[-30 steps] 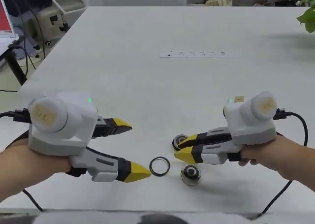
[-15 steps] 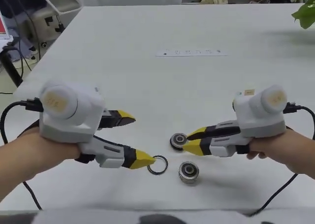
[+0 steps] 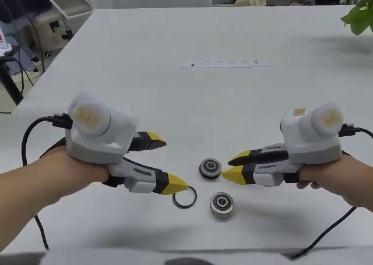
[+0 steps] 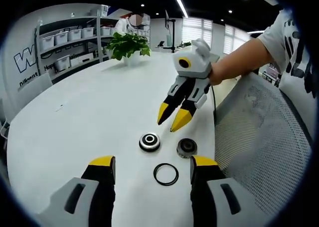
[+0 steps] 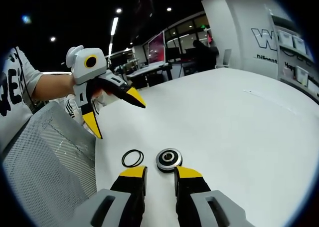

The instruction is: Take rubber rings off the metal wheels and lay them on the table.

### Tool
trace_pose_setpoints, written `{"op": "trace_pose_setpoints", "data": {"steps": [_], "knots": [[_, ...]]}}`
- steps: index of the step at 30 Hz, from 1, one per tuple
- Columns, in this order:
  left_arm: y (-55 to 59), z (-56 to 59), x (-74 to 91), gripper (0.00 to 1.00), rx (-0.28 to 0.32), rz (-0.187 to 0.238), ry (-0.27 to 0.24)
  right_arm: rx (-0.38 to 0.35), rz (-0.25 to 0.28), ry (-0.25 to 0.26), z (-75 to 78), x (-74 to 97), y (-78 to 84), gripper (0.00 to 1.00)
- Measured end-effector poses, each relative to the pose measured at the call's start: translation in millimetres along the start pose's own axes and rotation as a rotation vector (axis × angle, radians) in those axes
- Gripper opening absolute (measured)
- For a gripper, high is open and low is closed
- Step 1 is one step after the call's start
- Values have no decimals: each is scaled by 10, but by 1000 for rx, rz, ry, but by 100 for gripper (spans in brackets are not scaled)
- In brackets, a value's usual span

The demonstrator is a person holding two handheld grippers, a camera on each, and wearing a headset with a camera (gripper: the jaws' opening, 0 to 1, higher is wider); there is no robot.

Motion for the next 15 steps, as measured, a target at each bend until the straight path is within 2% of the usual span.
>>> {"op": "trace_pose_setpoints", "data": {"steps": [15], "knots": [[-26,-18,-255,51,-3,-15,31,-7,2,23,66,5,48,23]]}}
Point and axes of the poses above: the centre of the closed fingertips' face, and the gripper's own axes: x roughly backward along the fingers, z roughly to its right, y roughly out of its underside, the point moved 3 cm from there along x, roughly backward along the fingers, and after that the axes turned 8 degrees about -y, right-handed, at the moved point
